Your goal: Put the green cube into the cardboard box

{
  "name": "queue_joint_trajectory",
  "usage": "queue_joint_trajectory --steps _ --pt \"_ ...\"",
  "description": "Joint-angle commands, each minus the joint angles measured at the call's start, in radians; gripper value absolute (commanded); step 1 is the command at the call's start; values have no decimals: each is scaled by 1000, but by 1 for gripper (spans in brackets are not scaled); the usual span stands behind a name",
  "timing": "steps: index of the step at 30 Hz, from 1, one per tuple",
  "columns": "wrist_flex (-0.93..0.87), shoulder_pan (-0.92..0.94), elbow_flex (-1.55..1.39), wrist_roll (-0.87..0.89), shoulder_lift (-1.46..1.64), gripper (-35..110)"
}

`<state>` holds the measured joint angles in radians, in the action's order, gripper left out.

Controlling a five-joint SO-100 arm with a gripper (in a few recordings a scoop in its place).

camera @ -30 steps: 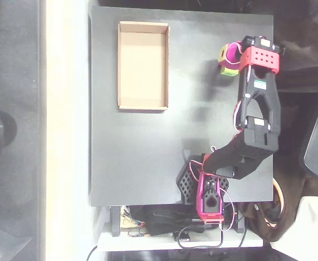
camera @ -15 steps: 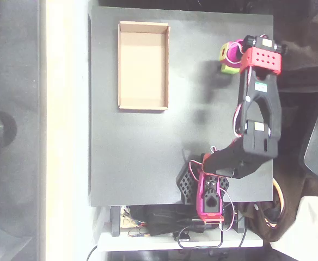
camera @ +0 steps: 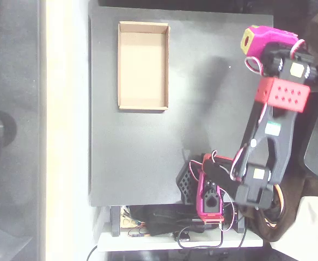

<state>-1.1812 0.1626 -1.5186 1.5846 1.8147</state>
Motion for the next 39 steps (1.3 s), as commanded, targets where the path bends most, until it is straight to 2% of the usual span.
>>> queue_joint_trajectory --steps 1,9,27,39 --pt "-3 -20 9 12 147 7" --pt "-2 -190 9 12 279 7" --pt "-2 -799 -9 12 268 8" --pt "-2 -827 -9 14 -28 8"
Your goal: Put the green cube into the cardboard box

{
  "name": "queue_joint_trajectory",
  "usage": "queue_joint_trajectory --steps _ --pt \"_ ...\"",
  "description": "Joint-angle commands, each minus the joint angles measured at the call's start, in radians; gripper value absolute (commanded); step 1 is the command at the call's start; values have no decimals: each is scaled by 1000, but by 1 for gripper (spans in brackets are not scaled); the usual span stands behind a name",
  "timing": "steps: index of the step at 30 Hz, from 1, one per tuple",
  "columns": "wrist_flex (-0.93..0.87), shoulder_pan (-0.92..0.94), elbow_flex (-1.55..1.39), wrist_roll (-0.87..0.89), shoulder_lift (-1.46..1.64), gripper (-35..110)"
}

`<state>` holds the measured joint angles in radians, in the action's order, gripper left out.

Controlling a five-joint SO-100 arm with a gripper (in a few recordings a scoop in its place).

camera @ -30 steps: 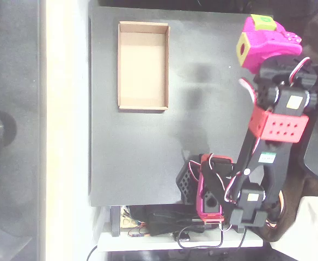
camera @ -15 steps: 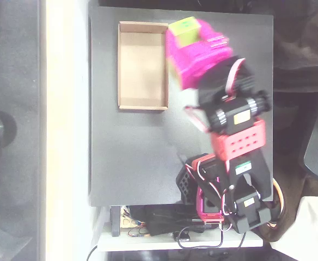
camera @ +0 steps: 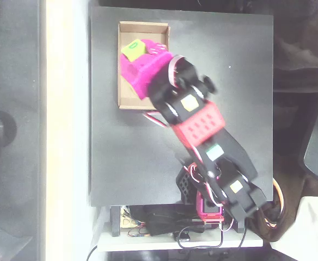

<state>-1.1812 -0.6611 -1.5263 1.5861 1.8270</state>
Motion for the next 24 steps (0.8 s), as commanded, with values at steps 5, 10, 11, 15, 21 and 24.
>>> queue_joint_trajectory --steps 5,10,11,15,21,24 --pt "-8 -2 -2 15 -190 8" --pt "-12 0 -2 20 -324 8" --pt "-12 2 -2 20 -348 8" --pt "-11 5 0 20 -436 8" --pt "-9 5 2 21 -532 8" --pt "-3 5 14 21 -566 8"
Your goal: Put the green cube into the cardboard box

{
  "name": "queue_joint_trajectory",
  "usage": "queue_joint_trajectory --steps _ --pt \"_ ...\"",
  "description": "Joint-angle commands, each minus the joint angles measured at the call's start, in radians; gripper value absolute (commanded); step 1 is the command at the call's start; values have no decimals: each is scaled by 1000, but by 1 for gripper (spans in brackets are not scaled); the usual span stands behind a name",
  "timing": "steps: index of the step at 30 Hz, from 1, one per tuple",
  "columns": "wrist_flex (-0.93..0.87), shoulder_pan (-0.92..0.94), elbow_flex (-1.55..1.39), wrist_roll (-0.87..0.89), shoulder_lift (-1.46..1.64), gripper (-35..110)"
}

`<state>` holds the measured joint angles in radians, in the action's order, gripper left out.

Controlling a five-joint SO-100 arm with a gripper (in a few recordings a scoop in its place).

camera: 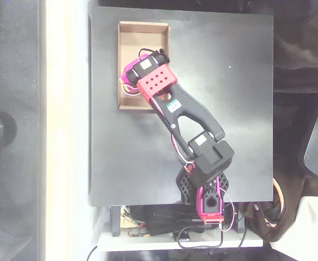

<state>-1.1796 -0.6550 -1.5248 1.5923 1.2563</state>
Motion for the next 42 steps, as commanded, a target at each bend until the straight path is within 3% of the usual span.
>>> queue_joint_trajectory --steps 1,10,20,35,42 --pt "-5 -2 12 15 -2 8" --pt "-5 -3 15 5 -5 9" --pt "-5 -12 15 3 5 29" --pt "-3 3 17 5 160 29" --pt "-3 109 17 5 348 29"
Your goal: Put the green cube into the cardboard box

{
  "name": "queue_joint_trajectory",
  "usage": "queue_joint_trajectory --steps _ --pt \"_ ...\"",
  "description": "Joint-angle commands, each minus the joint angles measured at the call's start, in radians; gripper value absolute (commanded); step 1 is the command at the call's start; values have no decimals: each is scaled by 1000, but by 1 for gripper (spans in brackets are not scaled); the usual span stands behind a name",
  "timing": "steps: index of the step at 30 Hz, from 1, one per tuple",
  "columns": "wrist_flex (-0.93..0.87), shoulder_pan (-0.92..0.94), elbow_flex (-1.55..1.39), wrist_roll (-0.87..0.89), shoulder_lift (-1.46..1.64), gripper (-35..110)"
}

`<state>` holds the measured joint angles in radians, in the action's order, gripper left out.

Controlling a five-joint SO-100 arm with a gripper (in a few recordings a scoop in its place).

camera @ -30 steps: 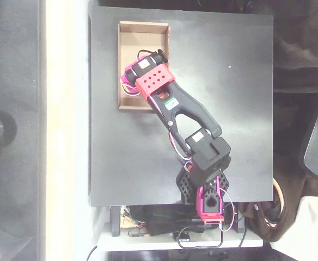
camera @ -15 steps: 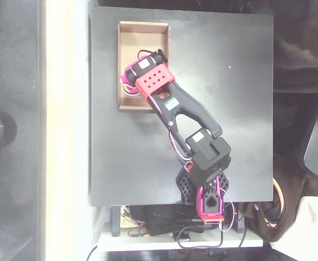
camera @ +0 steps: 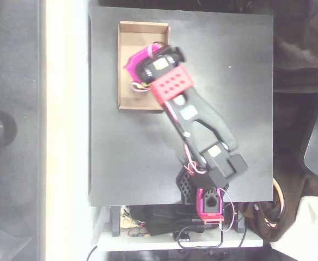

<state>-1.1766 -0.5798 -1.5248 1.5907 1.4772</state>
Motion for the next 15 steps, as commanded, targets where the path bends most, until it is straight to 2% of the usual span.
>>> queue_joint_trajectory --steps 1,15 --pt "-6 55 17 6 156 29" --pt "-5 344 17 6 509 29"
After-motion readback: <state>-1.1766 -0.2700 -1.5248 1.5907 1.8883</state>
